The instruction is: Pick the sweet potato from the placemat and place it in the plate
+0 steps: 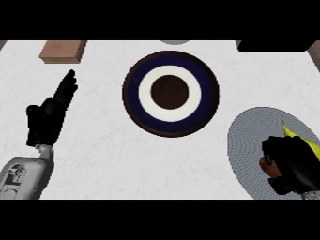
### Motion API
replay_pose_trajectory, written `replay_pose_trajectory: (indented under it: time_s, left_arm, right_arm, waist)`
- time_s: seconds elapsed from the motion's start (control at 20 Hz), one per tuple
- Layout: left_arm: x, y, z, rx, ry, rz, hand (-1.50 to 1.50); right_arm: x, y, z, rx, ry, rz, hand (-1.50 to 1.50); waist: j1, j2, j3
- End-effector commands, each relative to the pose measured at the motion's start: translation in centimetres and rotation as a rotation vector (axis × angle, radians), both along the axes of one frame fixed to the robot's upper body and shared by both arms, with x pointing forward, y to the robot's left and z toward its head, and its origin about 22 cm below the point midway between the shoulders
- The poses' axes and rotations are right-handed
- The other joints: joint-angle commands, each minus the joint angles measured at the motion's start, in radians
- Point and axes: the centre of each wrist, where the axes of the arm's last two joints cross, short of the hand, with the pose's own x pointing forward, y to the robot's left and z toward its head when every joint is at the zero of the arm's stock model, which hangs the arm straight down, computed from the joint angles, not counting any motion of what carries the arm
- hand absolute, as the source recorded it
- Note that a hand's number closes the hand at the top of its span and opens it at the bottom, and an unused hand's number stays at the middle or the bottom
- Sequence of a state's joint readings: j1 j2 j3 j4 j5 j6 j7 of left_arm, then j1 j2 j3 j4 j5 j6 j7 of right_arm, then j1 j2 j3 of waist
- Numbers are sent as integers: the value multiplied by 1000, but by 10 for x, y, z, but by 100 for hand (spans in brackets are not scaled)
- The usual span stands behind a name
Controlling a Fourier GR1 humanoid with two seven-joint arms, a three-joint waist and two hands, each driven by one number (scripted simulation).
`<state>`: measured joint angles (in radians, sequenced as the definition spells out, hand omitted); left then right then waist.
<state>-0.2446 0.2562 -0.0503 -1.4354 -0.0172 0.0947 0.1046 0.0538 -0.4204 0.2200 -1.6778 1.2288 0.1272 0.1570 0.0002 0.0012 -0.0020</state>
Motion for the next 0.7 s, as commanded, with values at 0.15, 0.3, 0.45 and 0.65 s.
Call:
replay_pose_trajectory:
  time_s: [0.15,0.3,0.45,0.65]
  left_arm:
    - [1,7,2,1,-5,1,0]
    - [1,6,2,1,-2,-2,0]
    - [2,6,-1,4,16,-7,0]
    - [4,4,-11,-11,2,-2,0]
  right_arm:
    - [38,-49,9,515,-52,-248,150]
    - [52,-62,36,597,-241,-188,150]
    - [62,-73,70,668,-352,-114,150]
    - [75,-51,84,743,-393,44,150]
  waist:
    - [7,4,5]
    - [4,0,4]
    - [0,-1,3]
    - [0,0,2]
